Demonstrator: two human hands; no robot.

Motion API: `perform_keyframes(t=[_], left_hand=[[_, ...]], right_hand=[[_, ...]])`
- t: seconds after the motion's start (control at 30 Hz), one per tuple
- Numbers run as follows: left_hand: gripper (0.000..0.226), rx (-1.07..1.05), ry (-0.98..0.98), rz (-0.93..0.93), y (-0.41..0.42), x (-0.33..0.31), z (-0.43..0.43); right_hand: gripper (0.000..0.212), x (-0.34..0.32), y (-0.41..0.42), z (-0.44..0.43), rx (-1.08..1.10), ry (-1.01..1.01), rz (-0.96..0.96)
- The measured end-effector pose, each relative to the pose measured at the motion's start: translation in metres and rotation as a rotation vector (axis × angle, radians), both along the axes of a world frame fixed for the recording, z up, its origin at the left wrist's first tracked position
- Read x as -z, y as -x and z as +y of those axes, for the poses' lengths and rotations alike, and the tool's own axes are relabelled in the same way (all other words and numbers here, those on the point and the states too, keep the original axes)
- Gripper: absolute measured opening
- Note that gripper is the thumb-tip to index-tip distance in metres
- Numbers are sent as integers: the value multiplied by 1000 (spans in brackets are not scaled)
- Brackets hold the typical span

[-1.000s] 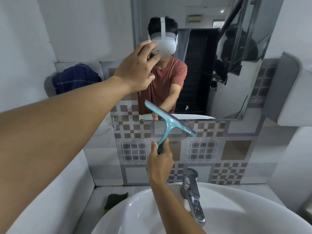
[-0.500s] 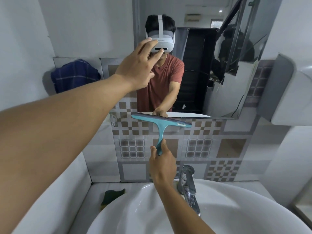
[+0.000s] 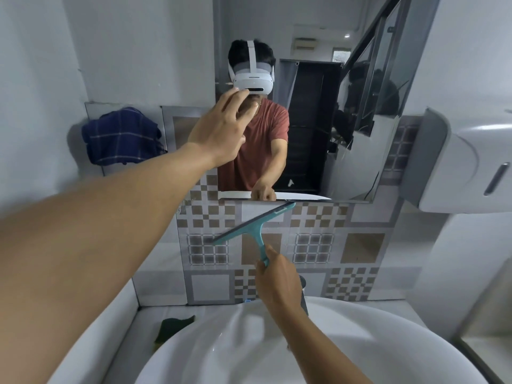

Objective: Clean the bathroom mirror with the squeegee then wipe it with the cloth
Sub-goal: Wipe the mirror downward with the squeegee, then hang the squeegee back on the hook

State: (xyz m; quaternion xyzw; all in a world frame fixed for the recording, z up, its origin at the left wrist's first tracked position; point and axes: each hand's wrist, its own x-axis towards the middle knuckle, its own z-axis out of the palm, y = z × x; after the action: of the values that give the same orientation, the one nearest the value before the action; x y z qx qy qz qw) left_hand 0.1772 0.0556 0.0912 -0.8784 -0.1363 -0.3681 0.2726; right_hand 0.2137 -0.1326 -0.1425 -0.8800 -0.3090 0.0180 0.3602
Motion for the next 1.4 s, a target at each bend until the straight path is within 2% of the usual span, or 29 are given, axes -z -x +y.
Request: perform_keyframes(t=[0.13, 0.3, 0.43, 0.57, 0.63, 0.83, 1.0, 1.1, 1.27, 1.4], left_hand=[[71, 50, 108, 7, 12, 16, -22], [53, 298, 436, 128, 23, 54, -78], [46, 363, 664, 275, 25, 81, -128], [35, 363, 782, 370, 22, 95, -151], [28, 384, 815, 362, 23, 94, -158], [24, 370, 868, 335, 34, 82, -176], [16, 313, 928, 279, 49, 78, -177], [18, 314, 1014, 212, 56, 76, -180], [15, 387, 1201, -22, 68, 71, -191], [20, 377, 1287, -173, 84, 65, -186]], right_hand=[[23, -12, -13, -31, -56, 42, -44], [14, -58, -29, -76, -144, 138, -40], [33, -103, -36, -103, -222, 149, -32], [36, -141, -42, -124, -271, 173, -56], [34, -155, -45, -133, -303, 185, -65], [36, -187, -54, -152, -431, 233, 46], [25, -205, -60, -165, -485, -55, 266], [22, -207, -58, -160, -462, -260, 317], [9, -202, -47, -136, -510, -380, 319], [20, -210, -33, -116, -635, -466, 406]])
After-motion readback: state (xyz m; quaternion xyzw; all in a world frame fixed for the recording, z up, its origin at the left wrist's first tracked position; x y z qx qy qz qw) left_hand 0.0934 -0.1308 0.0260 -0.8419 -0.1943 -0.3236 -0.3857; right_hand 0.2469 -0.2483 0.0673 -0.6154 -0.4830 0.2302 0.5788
